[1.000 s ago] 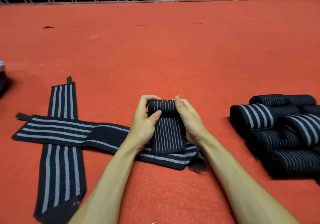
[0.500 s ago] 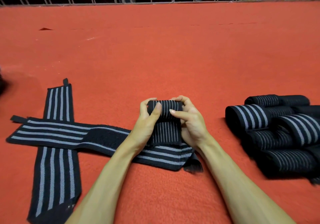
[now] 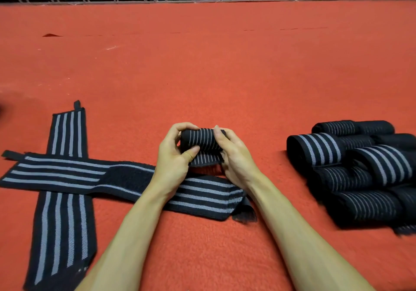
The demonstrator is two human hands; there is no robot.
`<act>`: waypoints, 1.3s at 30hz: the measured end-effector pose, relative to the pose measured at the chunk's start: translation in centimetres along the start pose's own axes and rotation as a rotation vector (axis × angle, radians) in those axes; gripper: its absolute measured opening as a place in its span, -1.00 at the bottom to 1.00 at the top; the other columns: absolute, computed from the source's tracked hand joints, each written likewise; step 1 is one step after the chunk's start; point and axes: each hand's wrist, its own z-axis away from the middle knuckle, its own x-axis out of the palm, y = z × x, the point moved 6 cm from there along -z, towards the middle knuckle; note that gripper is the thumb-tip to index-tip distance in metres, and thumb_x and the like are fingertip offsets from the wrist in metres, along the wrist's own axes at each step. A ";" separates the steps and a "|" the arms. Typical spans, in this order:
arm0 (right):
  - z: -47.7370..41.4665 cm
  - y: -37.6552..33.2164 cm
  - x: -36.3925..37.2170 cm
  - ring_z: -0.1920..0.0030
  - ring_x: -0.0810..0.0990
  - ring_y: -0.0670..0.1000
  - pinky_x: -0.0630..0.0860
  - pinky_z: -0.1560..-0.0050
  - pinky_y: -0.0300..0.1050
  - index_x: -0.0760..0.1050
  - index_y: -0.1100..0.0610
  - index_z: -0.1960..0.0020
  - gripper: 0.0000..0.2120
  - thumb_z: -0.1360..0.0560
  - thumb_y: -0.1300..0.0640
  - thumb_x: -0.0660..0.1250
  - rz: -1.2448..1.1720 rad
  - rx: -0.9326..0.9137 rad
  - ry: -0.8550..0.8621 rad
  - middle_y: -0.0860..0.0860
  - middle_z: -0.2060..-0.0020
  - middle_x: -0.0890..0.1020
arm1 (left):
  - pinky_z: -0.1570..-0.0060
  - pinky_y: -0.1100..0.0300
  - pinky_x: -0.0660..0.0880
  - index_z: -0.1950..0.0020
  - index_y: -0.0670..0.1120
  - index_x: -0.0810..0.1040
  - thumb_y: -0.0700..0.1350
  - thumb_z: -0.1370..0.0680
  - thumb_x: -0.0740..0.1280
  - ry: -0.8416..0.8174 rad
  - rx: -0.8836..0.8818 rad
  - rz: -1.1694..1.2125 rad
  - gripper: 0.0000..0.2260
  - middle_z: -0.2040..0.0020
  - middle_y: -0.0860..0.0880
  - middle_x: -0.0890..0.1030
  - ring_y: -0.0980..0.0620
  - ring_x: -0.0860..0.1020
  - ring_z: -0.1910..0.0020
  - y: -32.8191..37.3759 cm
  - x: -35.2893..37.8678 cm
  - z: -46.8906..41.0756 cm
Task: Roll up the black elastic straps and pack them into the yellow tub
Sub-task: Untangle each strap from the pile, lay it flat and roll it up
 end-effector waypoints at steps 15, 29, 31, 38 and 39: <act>0.2 -1.2 -2.1 0.05 0.60 0.04 0.57 0.05 -0.11 0.57 0.13 -0.04 -0.68 -0.33 0.35 0.48 0.043 -0.214 0.071 0.10 0.04 0.59 | -0.17 0.15 0.53 -0.33 -0.07 0.53 -0.16 -0.46 0.47 0.041 -0.206 0.082 -0.57 -0.19 -0.03 0.62 0.11 0.63 -0.08 -1.1 -0.1 0.0; -1.2 -6.3 -2.4 -0.11 0.59 -0.02 0.51 -0.17 -0.09 0.57 0.09 -0.11 -0.64 -0.36 0.24 0.54 0.880 -0.091 0.116 0.01 -0.04 0.64 | 0.09 0.21 0.60 -0.17 -0.23 0.60 -0.33 -0.46 0.43 0.105 -0.453 -0.075 -0.72 0.04 -0.09 0.66 0.01 0.64 0.12 1.0 0.6 -0.6; -0.9 -10.1 -3.3 -0.13 0.60 -0.03 0.47 -0.15 -0.20 0.58 0.08 -0.16 -0.61 -0.36 0.16 0.55 1.001 -0.119 0.076 0.02 -0.07 0.66 | 0.24 0.28 0.56 -0.16 -0.25 0.58 -0.34 -0.46 0.42 0.087 -0.445 -0.012 -0.73 0.00 -0.15 0.65 0.00 0.65 0.14 2.0 2.7 -1.8; -0.7 -18.6 -13.1 0.04 0.62 0.03 0.57 -0.13 0.00 0.60 0.09 -0.06 -0.82 -0.46 0.23 0.41 1.103 -0.104 0.313 0.08 -0.03 0.67 | 0.40 0.44 0.44 -0.07 -0.24 0.59 -0.29 -0.50 0.40 -0.028 -0.443 -0.040 -0.84 0.17 -0.09 0.60 0.23 0.55 0.42 1.4 11.9 -5.1; -0.8 -18.9 -14.5 0.07 0.61 0.02 0.57 -0.12 0.00 0.60 0.08 -0.03 -0.83 -0.47 0.25 0.39 1.077 -0.115 0.372 0.09 -0.02 0.67 | 0.40 0.42 0.45 -0.06 -0.22 0.60 -0.27 -0.50 0.41 -0.046 -0.459 -0.048 -0.85 0.17 -0.10 0.61 0.21 0.54 0.41 0.5 12.9 -5.4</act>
